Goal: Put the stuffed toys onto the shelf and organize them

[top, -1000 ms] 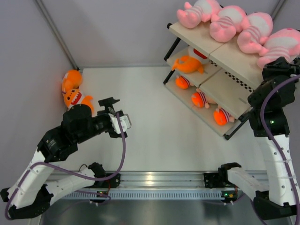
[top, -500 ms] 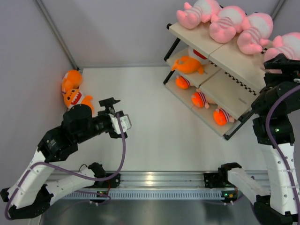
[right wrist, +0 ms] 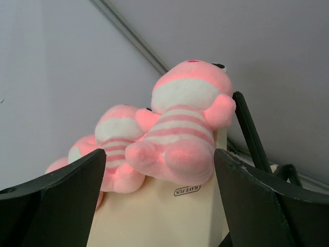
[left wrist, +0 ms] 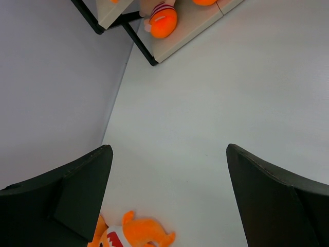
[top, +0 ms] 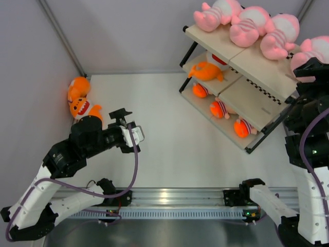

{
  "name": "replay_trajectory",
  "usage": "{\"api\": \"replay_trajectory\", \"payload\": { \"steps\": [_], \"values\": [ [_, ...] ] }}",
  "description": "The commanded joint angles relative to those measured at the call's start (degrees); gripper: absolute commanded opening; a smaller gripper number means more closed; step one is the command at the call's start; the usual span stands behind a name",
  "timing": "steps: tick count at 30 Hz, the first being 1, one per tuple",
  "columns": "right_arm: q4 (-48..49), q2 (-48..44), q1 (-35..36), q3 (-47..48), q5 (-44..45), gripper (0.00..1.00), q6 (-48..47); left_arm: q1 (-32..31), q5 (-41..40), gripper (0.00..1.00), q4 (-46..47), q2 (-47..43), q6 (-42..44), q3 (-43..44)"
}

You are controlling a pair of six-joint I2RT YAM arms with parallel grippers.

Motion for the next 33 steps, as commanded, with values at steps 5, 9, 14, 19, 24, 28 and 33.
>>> {"api": "replay_trajectory", "payload": {
  "steps": [5,9,14,19,24,28,33],
  "values": [
    [-1.9,-5.5,-0.5,2.5,-18.0,0.87,-18.2,0.2,-8.1,0.98,2.6,4.6,-9.7,-4.8],
    [-7.5,-5.3,-0.5,7.0,-32.7,0.88,-26.1,0.2,-13.2,0.98,0.4,10.1,-15.0,-4.8],
    [-10.7,-3.9,-0.4,11.5,-55.7,0.88,-32.5,0.3,-20.2,0.98,-4.5,21.2,-20.4,-2.1],
    [-12.3,-0.7,-0.4,11.9,-78.7,0.88,-32.8,11.8,-15.4,0.91,-8.1,31.4,-24.0,5.7],
    [-12.6,-0.5,-0.5,9.0,-86.2,0.87,-34.7,29.3,-10.9,0.87,-6.0,39.5,-25.2,10.3],
    [-14.1,0.2,-0.5,8.5,-90.4,0.87,-35.6,43.9,-10.7,0.83,-0.7,43.2,-26.4,11.0],
    [-10.3,-1.6,0.6,5.0,-92.4,0.86,-33.0,48.9,-21.1,0.82,13.7,44.9,-23.5,4.4]
  ]
}}
